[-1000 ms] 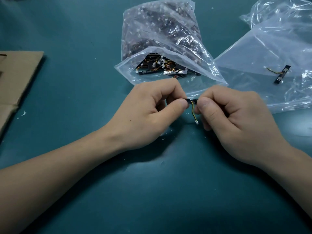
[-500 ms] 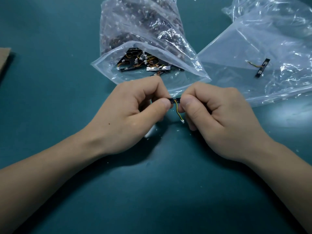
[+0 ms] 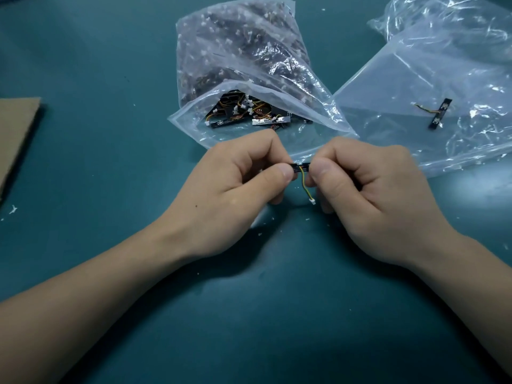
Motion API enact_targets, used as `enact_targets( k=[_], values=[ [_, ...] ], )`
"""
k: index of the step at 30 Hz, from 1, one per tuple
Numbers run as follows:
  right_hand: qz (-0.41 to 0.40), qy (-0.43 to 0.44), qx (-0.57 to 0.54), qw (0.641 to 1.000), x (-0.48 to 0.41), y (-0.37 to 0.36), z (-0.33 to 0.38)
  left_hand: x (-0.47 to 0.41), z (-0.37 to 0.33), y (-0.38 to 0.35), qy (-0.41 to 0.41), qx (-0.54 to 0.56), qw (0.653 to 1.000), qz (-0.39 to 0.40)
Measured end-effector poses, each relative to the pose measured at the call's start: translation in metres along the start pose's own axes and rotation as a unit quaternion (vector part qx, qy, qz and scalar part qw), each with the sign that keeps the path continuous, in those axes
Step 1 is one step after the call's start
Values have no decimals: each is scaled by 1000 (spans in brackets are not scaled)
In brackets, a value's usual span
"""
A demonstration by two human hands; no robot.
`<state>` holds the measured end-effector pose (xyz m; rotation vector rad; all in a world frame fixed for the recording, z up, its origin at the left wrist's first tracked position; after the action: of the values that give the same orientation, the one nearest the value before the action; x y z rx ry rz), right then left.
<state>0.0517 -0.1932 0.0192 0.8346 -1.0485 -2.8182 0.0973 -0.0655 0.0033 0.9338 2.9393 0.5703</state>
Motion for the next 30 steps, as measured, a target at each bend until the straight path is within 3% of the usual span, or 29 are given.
enact_targets(
  k=[6,13,19,27,30],
  values=[
    [5,18,5,1000,-4,-2,5,1,-4,3,-14,22,1000,-3],
    [25,-6,-11,1000,-7,-13,-2,1,-8,18,-45,29,996,-74],
    [-76,23,2,997,-6,11,6,-7,-3,0,-10,-33,999,-20],
    [7,-5,-6,1000,-8,-4,-5,-1,-8,17,-41,45,996,-65],
    [18,2,-6,1000,-8,-5,-5,-3,-6,14,-25,26,997,-61]
  ],
)
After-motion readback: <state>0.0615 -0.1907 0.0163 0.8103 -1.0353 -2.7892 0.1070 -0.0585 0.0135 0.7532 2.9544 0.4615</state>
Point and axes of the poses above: each hand's wrist, its own x-axis away from the middle knuckle, its own y-axis out of the back of the hand, z = x × y, the point moved 10 cm from there along -x, towards the middle knuckle, and after that the axes turned 14 degrees about y, right-handed, at the moved point
